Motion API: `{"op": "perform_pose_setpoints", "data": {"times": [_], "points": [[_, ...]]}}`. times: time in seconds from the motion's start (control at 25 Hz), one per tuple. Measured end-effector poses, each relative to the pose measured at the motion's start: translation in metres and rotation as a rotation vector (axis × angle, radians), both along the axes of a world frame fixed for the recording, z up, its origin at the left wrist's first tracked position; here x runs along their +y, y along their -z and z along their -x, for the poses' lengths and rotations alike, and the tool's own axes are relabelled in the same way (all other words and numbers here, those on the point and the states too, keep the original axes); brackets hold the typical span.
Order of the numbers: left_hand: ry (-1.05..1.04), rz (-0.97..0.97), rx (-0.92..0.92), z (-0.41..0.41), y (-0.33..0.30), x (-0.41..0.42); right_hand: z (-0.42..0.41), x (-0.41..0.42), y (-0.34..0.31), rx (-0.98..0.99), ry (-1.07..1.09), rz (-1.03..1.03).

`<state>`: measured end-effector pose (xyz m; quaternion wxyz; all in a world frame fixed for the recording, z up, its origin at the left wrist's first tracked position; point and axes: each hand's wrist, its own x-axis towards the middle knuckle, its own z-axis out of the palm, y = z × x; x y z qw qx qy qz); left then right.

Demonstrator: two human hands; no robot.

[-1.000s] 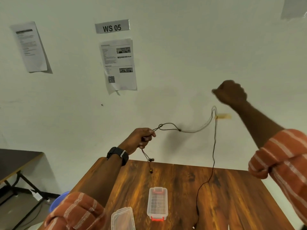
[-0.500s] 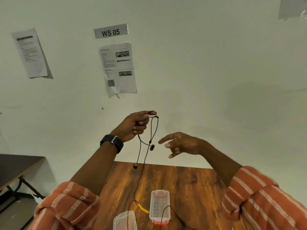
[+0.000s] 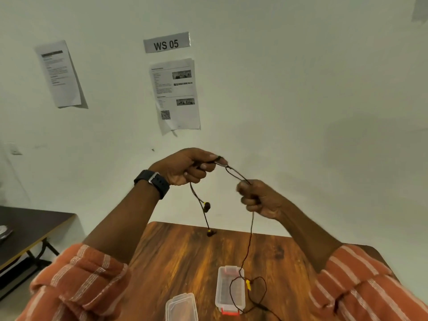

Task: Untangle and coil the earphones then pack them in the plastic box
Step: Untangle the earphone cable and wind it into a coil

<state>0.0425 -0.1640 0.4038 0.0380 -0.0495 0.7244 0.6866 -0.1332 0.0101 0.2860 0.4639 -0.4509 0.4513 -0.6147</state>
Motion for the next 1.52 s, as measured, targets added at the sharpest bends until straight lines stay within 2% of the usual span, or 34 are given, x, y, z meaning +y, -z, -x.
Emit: {"op": "perform_pose_setpoints", "data": {"times": [0.12,0.2,0.32,0.4,0.48,0.6,0.68,0.76,0.88,0.96,1.12,1.28,1.4,1.44,1.52], "points": [[-0.093,0.278,-0.129,-0.022,0.027,-0.015,0.039,0.026,-0.021,0.040,0.211,0.035],[-0.160,0.404,-0.122,-0.034,0.051,-0.019,0.059,0.039,-0.035,0.118,0.343,-0.002],[-0.224,0.316,-0.052,-0.046,0.079,-0.026,0.076,0.048,-0.049,0.256,0.500,-0.075],[-0.201,0.181,-0.017,-0.047,0.094,-0.032,0.078,0.046,-0.051,0.275,0.564,-0.072],[-0.193,0.139,0.012,-0.044,0.107,-0.034,0.075,0.044,-0.052,0.287,0.616,-0.055],[-0.194,0.243,-0.062,-0.040,0.121,-0.028,0.064,0.044,-0.063,0.449,0.597,-0.061],[-0.222,0.507,-0.114,-0.028,0.126,-0.017,0.053,0.042,-0.078,0.616,0.511,-0.090],[-0.368,0.642,0.027,-0.005,0.119,0.003,0.041,0.034,-0.092,0.763,0.394,-0.134],[-0.491,0.517,0.361,0.034,0.090,0.044,0.027,0.019,-0.102,0.899,0.285,-0.195],[-0.476,0.424,0.445,0.059,0.077,0.061,0.023,0.014,-0.104,0.935,0.298,-0.197],[-0.436,0.266,0.433,0.085,0.076,0.075,0.028,0.024,-0.108,0.973,0.402,-0.191],[-0.298,0.184,0.368,0.086,0.091,0.081,0.039,0.048,-0.117,0.956,0.519,-0.162],[-0.188,0.092,0.299,0.068,0.114,0.085,0.058,0.063,-0.119,0.770,0.660,-0.100],[-0.147,0.019,0.274,0.059,0.123,0.086,0.066,0.066,-0.119,0.671,0.712,-0.052],[0.001,-0.252,0.235,0.040,0.137,0.089,0.082,0.071,-0.113,0.504,0.796,0.026]]}}
